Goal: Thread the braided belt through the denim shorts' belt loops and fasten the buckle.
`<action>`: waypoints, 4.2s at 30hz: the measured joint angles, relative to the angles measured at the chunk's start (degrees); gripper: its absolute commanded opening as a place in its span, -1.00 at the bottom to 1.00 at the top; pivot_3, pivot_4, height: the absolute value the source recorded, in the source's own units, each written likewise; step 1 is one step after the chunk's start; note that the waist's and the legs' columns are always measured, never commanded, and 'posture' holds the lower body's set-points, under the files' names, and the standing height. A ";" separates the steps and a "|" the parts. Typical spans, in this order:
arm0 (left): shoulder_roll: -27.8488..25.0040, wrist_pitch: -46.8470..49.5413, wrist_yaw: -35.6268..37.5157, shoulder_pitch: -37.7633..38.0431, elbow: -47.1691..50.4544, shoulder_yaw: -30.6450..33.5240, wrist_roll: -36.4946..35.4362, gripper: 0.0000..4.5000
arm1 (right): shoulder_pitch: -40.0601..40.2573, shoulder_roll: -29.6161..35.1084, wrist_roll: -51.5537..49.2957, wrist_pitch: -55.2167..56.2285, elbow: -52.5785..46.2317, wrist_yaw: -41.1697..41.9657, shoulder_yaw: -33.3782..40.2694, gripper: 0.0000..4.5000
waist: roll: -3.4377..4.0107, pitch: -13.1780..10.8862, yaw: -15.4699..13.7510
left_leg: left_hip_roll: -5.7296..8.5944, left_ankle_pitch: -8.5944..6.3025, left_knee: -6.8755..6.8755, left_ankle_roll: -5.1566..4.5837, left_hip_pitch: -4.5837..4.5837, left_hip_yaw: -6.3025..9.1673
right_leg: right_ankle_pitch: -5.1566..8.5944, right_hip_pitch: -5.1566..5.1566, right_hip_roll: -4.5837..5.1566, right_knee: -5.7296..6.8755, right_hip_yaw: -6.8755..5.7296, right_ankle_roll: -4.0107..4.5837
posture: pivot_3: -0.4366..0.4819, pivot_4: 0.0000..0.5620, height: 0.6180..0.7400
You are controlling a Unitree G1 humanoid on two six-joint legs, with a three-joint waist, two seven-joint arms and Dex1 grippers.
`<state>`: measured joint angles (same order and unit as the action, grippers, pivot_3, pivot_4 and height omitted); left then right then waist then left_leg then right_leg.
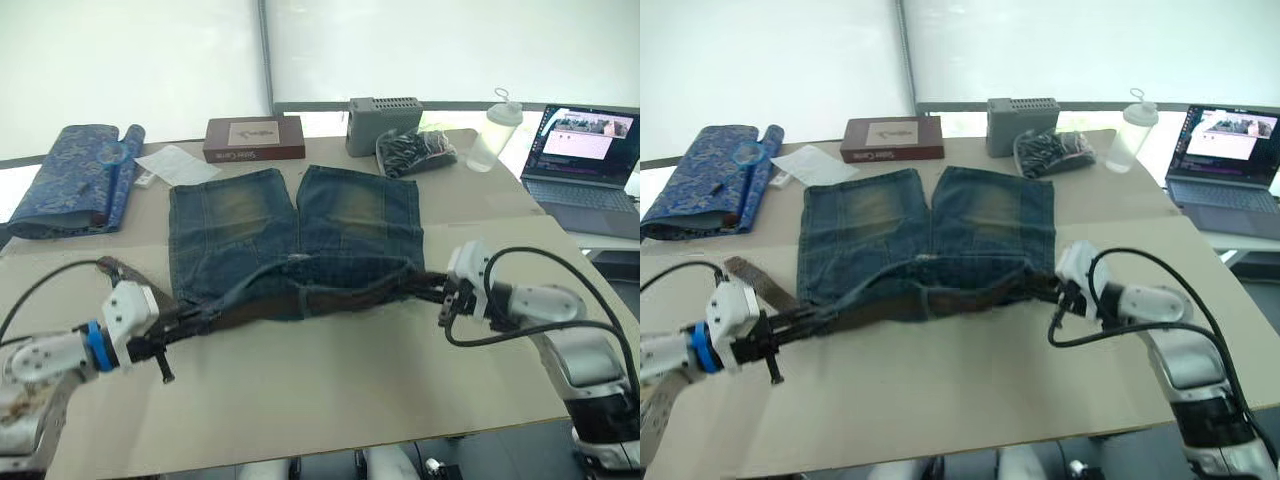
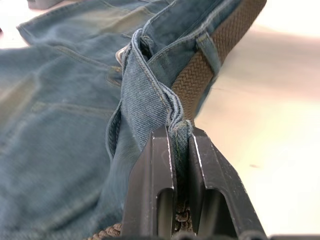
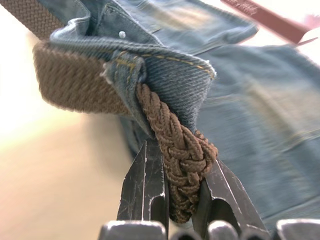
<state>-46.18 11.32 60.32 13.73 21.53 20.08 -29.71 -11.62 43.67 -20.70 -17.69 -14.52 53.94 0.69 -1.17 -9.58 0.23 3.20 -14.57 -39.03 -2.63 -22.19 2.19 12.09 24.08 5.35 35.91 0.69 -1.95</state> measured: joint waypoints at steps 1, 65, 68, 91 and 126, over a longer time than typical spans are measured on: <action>0.00 -0.01 0.27 2.15 1.22 0.30 -0.01 -1.00 | 1.79 1.20 -0.51 -0.67 -1.35 0.58 0.57 -0.92 | 0.05 0.03 -0.25 | 0.00 0.00 0.03 0.00 0.04 -0.05 | 0.02 0.00 -0.04 0.03 0.01 0.01 | -0.05 -0.47 1.00; -2.54 75.33 -64.78 -39.45 -8.22 -0.03 5.61 1.00 | -17.45 -21.19 -0.96 -5.43 0.47 1.32 -19.36 0.96 | -0.47 0.17 -0.07 | 0.05 -0.18 0.22 0.59 0.13 -0.48 | -0.26 0.56 -0.55 0.33 0.03 0.18 | -0.05 -0.47 1.00; -1.03 75.13 -65.92 -42.98 -14.15 -4.63 9.32 1.00 | -17.49 -20.90 -2.08 -5.44 0.23 2.56 -18.61 0.96 | -0.48 0.17 0.39 | 0.02 -0.18 0.29 0.61 0.04 -0.50 | -0.28 0.73 -0.57 0.33 0.05 0.21 | -0.05 -0.47 1.00; 10.11 58.67 -71.95 -42.68 -32.18 0.42 23.86 -0.99 | -17.31 -18.01 -8.73 -2.86 -4.08 4.77 -11.00 1.00 | -0.45 0.22 1.30 | -0.01 -0.22 0.28 0.60 -0.09 -0.69 | -0.30 1.20 -0.12 0.84 0.07 0.24 | -0.05 -0.47 1.00; -5.51 -42.11 -48.98 -21.73 -12.68 -29.47 56.07 -0.99 | -23.86 -42.85 -37.28 -68.32 0.77 -43.01 12.74 1.00 | -0.44 0.17 0.49 | -0.01 -0.11 0.23 0.32 -1.19 -0.88 | -0.61 2.07 0.12 0.36 -0.05 0.35 | -0.05 -0.47 1.00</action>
<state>-51.69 -30.79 11.35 -8.00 8.86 -9.39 26.37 -35.48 0.82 -57.98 -86.01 -13.75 10.93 13.42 -1.61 -9.41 0.72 3.19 -14.69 -38.80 -2.31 -23.38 1.32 11.48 26.15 5.47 36.27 0.63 -1.60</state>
